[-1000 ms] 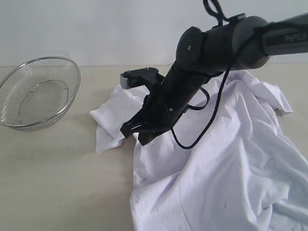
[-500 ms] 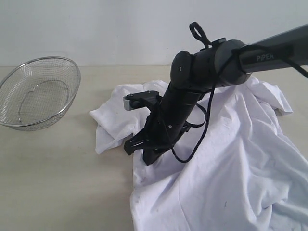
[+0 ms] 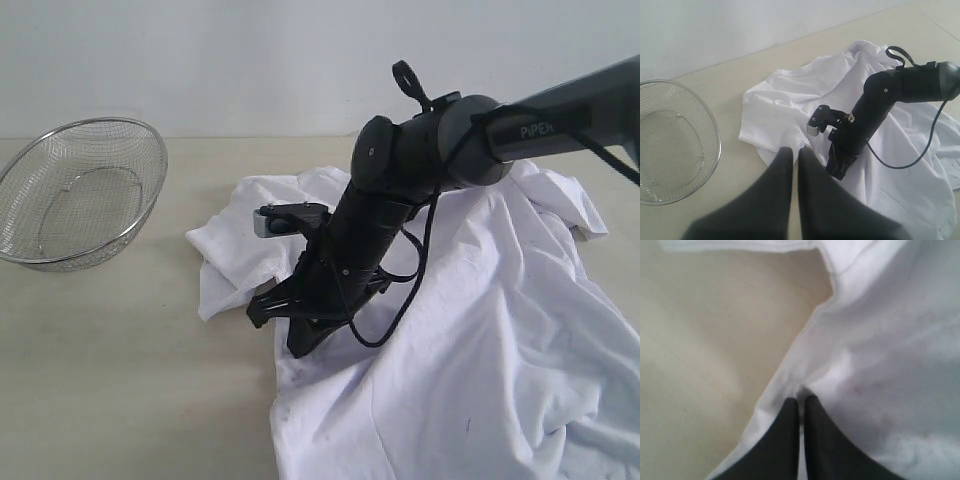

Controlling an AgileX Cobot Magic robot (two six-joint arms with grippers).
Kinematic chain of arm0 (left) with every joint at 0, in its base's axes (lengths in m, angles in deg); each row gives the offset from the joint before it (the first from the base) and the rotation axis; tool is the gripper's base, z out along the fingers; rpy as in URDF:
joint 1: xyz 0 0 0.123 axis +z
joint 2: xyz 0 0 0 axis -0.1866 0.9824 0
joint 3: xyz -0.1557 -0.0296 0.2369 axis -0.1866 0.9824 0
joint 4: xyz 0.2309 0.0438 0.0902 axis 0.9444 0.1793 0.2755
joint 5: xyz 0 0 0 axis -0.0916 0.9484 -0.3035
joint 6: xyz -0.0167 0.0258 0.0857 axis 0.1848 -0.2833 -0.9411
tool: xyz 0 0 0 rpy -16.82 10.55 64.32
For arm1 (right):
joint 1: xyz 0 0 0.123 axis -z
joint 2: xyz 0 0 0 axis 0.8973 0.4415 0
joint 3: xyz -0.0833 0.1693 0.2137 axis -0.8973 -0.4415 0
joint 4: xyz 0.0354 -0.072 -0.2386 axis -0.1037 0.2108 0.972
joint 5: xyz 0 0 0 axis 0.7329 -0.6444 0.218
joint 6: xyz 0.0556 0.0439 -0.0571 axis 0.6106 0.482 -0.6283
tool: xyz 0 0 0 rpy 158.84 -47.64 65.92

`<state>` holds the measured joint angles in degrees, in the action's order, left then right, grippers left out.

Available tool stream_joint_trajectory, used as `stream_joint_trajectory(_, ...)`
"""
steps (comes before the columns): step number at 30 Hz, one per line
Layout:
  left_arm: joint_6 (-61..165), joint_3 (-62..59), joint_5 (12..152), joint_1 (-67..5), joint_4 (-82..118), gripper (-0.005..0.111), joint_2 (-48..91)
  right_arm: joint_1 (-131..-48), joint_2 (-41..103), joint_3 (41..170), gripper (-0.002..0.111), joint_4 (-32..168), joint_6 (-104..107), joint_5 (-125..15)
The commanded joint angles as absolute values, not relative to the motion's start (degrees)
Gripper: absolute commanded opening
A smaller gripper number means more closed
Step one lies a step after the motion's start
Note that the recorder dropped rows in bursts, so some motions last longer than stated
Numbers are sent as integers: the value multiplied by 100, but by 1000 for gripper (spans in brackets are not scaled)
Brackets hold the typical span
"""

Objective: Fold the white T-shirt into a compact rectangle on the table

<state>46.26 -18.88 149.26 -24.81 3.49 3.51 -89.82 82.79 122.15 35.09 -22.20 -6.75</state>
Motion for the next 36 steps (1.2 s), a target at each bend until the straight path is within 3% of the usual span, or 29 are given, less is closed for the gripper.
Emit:
stream_joint_trajectory(1, 4597, -1855, 14836, -2462, 281, 4, 330, -9084, 8284, 12239, 0, 3453, -2300, -622)
stream_joint_trajectory(36, 4571, -1855, 14836, -2462, 281, 4, 330, -9453, 8574, 12239, 0, 2896, -2361, -876)
